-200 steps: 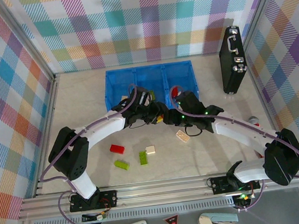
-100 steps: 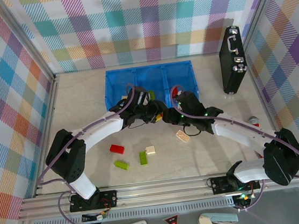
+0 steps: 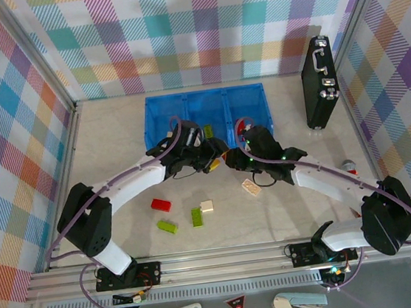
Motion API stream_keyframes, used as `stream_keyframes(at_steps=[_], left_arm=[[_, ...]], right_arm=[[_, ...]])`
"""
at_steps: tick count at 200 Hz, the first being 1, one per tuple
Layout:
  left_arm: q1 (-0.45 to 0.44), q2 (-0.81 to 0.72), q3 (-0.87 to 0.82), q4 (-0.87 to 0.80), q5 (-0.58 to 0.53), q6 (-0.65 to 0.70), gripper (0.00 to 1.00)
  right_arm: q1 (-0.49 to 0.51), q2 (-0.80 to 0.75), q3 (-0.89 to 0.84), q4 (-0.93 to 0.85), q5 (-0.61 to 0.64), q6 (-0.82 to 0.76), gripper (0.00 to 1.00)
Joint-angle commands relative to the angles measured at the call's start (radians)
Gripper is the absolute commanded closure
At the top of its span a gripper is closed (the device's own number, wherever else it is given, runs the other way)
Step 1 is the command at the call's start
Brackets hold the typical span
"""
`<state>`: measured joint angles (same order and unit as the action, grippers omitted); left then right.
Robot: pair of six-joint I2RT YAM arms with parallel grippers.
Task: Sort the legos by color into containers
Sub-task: Place the lego in the container.
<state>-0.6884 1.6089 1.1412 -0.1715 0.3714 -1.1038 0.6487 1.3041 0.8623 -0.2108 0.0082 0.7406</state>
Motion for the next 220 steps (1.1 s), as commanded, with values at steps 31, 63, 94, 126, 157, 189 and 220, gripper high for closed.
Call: stream_keyframes(at_steps=[31, 63, 94, 126, 157, 189, 220], left_arm=[[0.039, -0.116, 0.013, -0.25, -0.086, 0.148, 0.41], [0.074, -0.167, 0.008, -0.376, -0.156, 0.242, 0.4], [0.106, -0.224, -0.013, -0.472, -0.232, 0.3, 0.4], [0.134, -0.273, -0.038, -0.521, -0.271, 0.327, 0.39], [0.145, -0.302, -0.041, -0.567, -0.313, 0.349, 0.39], [0.158, -0.337, -0.055, -0.595, -0.341, 0.358, 0.39], [0.173, -0.373, -0.073, -0.61, -0.346, 0.358, 0.39]], right_arm=[[-0.079, 0.05, 0.105, -0.152, 0.06, -0.138, 0.63], [-0.156, 0.13, 0.201, -0.239, 0.047, -0.249, 0.63], [-0.225, 0.231, 0.307, -0.316, 0.055, -0.33, 0.63], [-0.282, 0.366, 0.438, -0.374, 0.054, -0.395, 0.63], [-0.306, 0.523, 0.598, -0.425, 0.079, -0.451, 0.63], [-0.324, 0.663, 0.748, -0.445, 0.11, -0.482, 0.64], [-0.337, 0.796, 0.901, -0.472, 0.137, -0.518, 0.64]])
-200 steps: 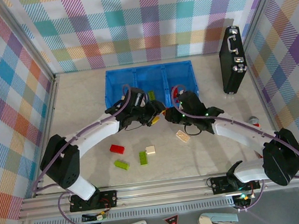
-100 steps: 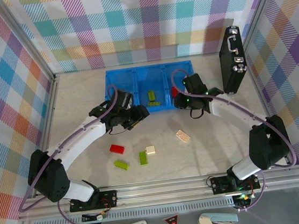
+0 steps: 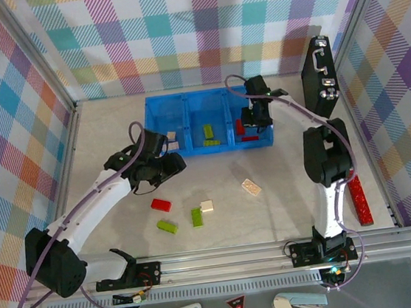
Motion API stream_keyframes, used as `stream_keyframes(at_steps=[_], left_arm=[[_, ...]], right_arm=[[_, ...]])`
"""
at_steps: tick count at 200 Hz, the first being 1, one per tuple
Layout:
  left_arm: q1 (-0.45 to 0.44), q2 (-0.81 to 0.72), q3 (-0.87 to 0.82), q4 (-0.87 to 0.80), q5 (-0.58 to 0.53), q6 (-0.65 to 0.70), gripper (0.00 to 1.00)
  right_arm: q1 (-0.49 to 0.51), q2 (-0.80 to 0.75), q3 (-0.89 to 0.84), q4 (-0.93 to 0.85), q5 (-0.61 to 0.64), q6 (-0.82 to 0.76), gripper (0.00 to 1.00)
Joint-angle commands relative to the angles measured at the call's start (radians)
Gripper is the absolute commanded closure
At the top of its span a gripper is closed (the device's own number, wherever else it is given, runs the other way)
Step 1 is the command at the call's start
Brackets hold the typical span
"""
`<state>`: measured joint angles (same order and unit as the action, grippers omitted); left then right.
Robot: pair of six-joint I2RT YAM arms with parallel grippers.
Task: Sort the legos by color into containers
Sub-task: Place the lego in the container.
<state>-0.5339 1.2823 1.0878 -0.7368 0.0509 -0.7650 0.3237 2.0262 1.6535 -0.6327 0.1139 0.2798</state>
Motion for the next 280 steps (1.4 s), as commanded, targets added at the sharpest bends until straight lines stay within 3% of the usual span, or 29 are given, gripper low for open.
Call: stream_keyframes(at_steps=[1, 79, 157, 280], left_arm=[[0.018, -0.047, -0.02, -0.045, -0.025, 0.019, 0.39], [0.053, -0.134, -0.048, -0.102, -0.052, 0.031, 0.38], [0.071, -0.142, -0.072, -0.159, -0.097, 0.07, 0.37], [0.083, -0.116, -0.088, -0.174, -0.132, 0.118, 0.37]], right_arm=[[-0.012, 0.076, 0.116, -0.051, 0.032, -0.058, 0.64], [-0.03, 0.298, 0.417, -0.124, 0.132, -0.117, 0.63], [-0.038, 0.39, 0.462, -0.119, 0.113, -0.061, 0.61], [-0.037, 0.218, 0.437, -0.159, 0.066, -0.067, 0.5]])
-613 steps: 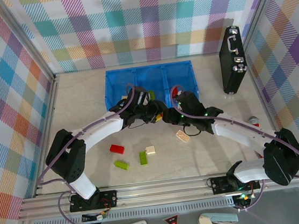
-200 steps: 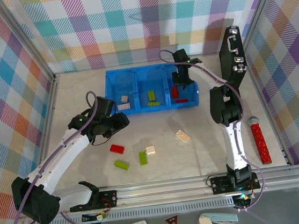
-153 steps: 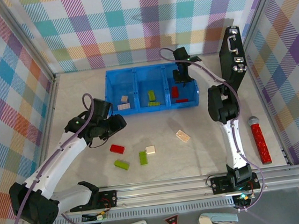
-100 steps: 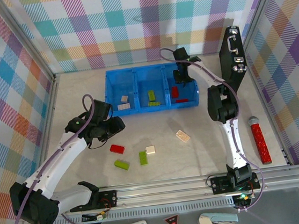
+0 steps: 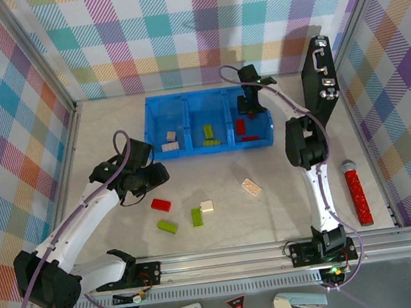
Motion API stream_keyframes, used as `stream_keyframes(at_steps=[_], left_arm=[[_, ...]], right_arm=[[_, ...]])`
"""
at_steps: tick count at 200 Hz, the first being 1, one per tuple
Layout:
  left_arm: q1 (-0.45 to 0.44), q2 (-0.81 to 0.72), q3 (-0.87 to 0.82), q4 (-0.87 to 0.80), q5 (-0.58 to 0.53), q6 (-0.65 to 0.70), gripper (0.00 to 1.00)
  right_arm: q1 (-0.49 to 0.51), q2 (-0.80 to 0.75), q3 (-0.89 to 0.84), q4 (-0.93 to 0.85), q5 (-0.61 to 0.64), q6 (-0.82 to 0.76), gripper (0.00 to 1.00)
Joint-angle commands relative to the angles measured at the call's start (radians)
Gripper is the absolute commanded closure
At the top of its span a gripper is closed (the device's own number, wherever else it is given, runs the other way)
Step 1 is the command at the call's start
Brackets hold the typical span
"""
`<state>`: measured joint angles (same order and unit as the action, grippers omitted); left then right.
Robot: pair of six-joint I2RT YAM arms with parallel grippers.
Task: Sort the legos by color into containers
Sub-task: Place the lego in the container, then pick up the lego from the bottom-left of the table.
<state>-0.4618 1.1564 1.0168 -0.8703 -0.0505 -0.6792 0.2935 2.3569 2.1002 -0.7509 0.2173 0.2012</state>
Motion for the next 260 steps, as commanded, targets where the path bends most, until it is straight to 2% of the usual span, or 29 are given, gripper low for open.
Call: stream_keyframes(at_steps=[1, 106, 134, 156, 177, 205, 226, 260], left_arm=[[0.011, 0.01, -0.018, -0.04, -0.031, 0.033, 0.37], [0.019, 0.132, -0.037, -0.052, -0.045, 0.091, 0.36], [0.018, 0.181, -0.034, -0.058, -0.008, 0.18, 0.32], [0.019, 0.221, -0.031, -0.068, 0.064, 0.312, 0.3], [0.017, 0.253, -0.026, -0.088, 0.055, 0.394, 0.25], [0.017, 0.31, -0.002, -0.096, 0.021, 0.445, 0.14], [0.017, 0.369, 0.008, -0.089, -0.01, 0.461, 0.12], [0.015, 0.447, 0.0, -0.05, 0.003, 0.473, 0.08]], right_arm=[[-0.007, -0.116, -0.011, -0.042, -0.038, 0.013, 0.5], [-0.005, -0.416, -0.258, -0.042, -0.127, 0.042, 0.48], [-0.005, -0.501, -0.35, -0.022, -0.146, 0.059, 0.48], [-0.004, -0.559, -0.417, -0.009, -0.156, 0.069, 0.47], [-0.005, -0.606, -0.467, -0.004, -0.16, 0.079, 0.47], [-0.004, -0.659, -0.532, 0.004, -0.159, 0.088, 0.46], [-0.005, -0.69, -0.57, -0.001, -0.149, 0.088, 0.46], [-0.005, -0.725, -0.613, -0.004, -0.135, 0.083, 0.45]])
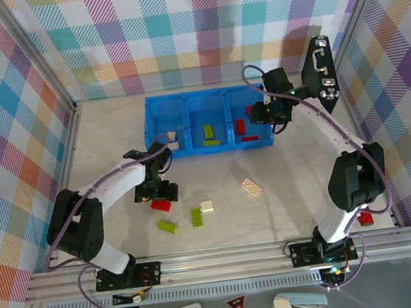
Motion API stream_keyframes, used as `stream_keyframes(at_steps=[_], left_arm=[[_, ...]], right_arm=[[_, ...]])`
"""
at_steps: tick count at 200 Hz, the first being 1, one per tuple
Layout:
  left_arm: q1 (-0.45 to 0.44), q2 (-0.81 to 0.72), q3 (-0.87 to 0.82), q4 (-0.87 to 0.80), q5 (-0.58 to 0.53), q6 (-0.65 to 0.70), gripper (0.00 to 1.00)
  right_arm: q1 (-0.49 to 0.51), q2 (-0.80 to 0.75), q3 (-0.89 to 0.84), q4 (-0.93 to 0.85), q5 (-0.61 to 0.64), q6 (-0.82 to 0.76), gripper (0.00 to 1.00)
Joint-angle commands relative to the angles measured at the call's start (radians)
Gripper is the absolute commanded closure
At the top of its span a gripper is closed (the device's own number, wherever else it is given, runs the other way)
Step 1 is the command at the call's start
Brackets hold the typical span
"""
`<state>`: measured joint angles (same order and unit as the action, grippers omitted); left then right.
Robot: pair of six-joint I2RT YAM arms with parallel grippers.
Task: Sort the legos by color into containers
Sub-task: Pick up the lego from the bottom-left of the table.
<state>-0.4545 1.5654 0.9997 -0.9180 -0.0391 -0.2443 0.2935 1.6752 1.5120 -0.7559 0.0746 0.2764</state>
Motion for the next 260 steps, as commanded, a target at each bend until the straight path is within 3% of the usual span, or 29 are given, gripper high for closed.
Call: stream_keyframes(at_steps=[1, 39, 99, 201, 260], left_arm=[[0.008, 0.042, 0.016, -0.001, -0.008, 0.039, 0.07], [0.008, 0.096, 0.003, 0.045, 0.062, 0.05, 0.05], [0.004, 0.152, 0.015, 0.029, 0.111, 0.063, 0.09], [-0.103, 0.161, 0.064, -0.036, 0.045, -0.015, 0.25], [-0.122, 0.182, 0.097, -0.048, 0.042, -0.017, 0.31]], right_arm=[[-0.005, -0.044, -0.026, -0.001, 0.008, 0.009, 0.46], [-0.005, -0.073, -0.07, 0.0, 0.01, 0.02, 0.45], [-0.005, -0.101, -0.107, 0.004, 0.006, 0.03, 0.45], [-0.005, -0.116, -0.12, -0.008, -0.014, 0.025, 0.45], [-0.006, -0.148, -0.152, -0.01, -0.018, 0.027, 0.45]])
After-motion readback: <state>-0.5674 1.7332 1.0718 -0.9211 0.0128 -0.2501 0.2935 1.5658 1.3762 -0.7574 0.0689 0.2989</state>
